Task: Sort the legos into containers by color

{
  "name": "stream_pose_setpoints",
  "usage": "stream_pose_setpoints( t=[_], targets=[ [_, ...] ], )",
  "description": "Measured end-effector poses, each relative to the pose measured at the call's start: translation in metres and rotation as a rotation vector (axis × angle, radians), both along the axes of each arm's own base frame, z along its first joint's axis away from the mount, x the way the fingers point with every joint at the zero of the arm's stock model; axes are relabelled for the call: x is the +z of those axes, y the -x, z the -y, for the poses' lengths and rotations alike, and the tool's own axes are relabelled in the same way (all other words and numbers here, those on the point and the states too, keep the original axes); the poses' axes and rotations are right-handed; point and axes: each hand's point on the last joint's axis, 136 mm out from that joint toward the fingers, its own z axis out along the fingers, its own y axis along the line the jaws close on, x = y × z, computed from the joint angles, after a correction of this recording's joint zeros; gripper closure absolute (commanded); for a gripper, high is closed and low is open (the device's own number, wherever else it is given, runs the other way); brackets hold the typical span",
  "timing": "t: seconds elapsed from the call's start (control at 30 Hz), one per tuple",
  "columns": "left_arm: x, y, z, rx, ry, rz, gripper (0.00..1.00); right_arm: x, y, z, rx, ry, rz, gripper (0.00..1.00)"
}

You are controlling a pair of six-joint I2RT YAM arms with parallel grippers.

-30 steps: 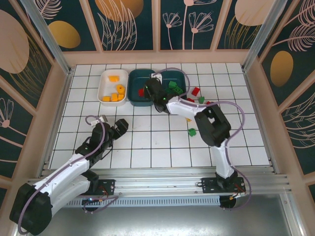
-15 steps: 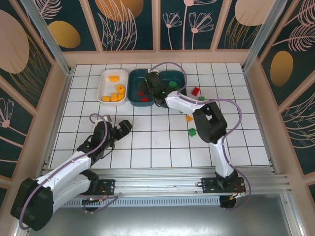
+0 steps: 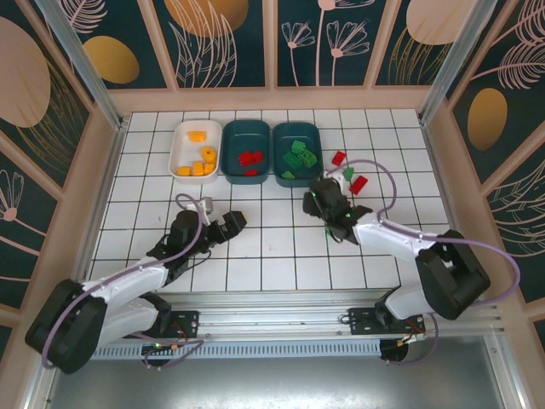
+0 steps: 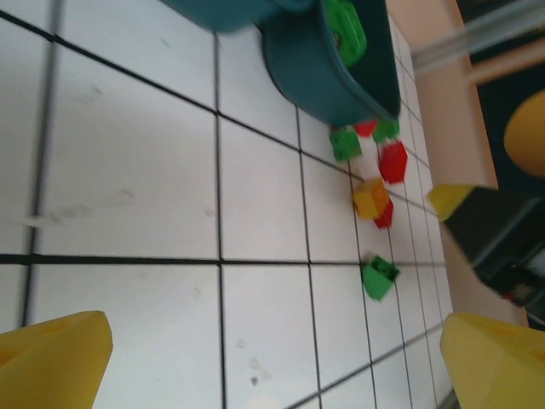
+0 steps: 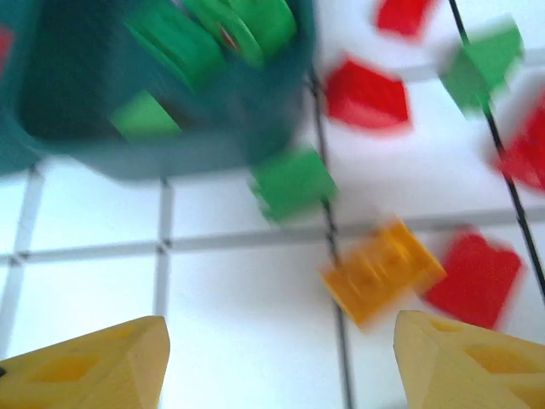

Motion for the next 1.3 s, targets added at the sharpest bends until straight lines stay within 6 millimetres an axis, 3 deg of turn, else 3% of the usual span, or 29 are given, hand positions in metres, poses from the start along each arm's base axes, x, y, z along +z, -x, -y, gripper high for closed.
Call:
stream_pose_setpoints(
  t=[0.1, 0.2, 0.3, 0.5, 0.63, 0.8, 0.97, 1.13, 1.23, 1.3],
  targets=[
    [-0.005, 0.006, 0.028, -0.091, 0.009, -0.015, 0.06, -0.021, 0.019, 0.015, -0.006, 0.026, -0.069, 0.26],
    [0.001, 0.005, 0.052, -0.151, 0.041, -0.001, 0.06, -0.029, 0.024, 0.023, -0.014, 0.040, -0.101, 0.26],
    [0.009, 0.004, 0.064, -0.170, 0.081, 0.021, 0.04, -0.032, 0.023, 0.025, -0.019, 0.042, -0.114, 0.28],
    [0.013, 0.001, 0.066, -0.166, 0.097, 0.030, 0.02, -0.056, 0.029, 0.023, 0.016, 0.057, -0.195, 0.36],
    [0.017, 0.000, 0.064, -0.152, 0.098, 0.041, 0.02, -0.061, 0.032, 0.020, 0.039, 0.052, -0.219, 0.42],
    [0.023, -0.001, 0.062, -0.142, 0.102, 0.055, 0.01, -0.063, 0.034, 0.017, 0.049, 0.039, -0.230, 0.65],
    [0.020, -0.001, 0.061, -0.137, 0.090, 0.047, 0.01, -0.062, 0.033, 0.017, 0.051, 0.038, -0.223, 0.76],
    [0.018, -0.002, 0.059, -0.128, 0.081, 0.042, 0.01, -0.056, 0.033, 0.017, 0.052, 0.030, -0.212, 0.78],
    [0.015, -0.004, 0.052, -0.093, 0.046, 0.035, 0.01, -0.036, 0.028, 0.012, 0.058, 0.001, -0.168, 0.78],
    [0.015, -0.009, 0.040, -0.025, 0.000, 0.032, 0.01, -0.011, 0.015, 0.002, 0.067, -0.034, -0.107, 0.78]
  ],
)
